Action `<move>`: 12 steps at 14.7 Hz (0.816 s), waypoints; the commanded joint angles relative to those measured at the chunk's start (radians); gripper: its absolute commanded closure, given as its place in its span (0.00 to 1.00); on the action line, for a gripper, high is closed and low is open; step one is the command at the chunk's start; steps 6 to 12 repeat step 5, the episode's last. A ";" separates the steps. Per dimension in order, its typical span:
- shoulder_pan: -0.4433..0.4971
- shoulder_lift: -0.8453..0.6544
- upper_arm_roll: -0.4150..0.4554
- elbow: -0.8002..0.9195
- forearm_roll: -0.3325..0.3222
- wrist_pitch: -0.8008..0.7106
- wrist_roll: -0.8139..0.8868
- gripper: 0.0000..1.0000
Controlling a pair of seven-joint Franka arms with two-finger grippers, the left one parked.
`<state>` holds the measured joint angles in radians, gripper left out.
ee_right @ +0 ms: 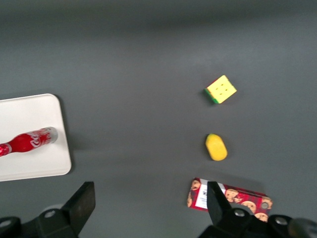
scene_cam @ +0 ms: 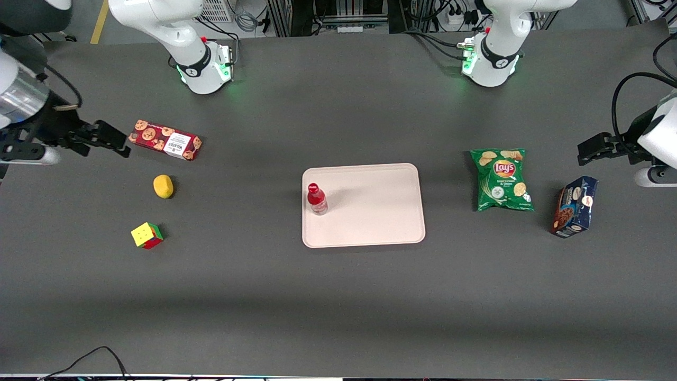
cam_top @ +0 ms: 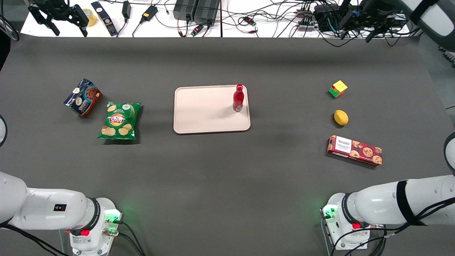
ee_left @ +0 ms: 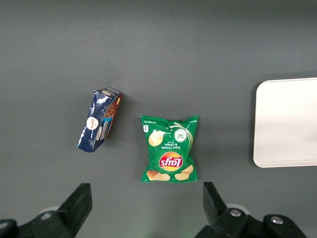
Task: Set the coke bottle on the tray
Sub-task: 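Open the right gripper, release the bottle, and withdraw the arm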
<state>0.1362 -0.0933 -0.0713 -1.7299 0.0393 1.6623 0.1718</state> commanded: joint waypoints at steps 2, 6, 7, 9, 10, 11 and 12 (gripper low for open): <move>0.003 -0.019 -0.053 -0.013 -0.010 -0.001 -0.078 0.00; 0.003 -0.014 -0.054 -0.011 -0.016 -0.001 -0.077 0.00; 0.003 -0.014 -0.054 -0.011 -0.016 -0.001 -0.077 0.00; 0.003 -0.014 -0.054 -0.011 -0.016 -0.001 -0.077 0.00; 0.003 -0.014 -0.054 -0.011 -0.016 -0.001 -0.077 0.00; 0.003 -0.014 -0.054 -0.011 -0.016 -0.001 -0.077 0.00; 0.003 -0.014 -0.054 -0.011 -0.016 -0.001 -0.077 0.00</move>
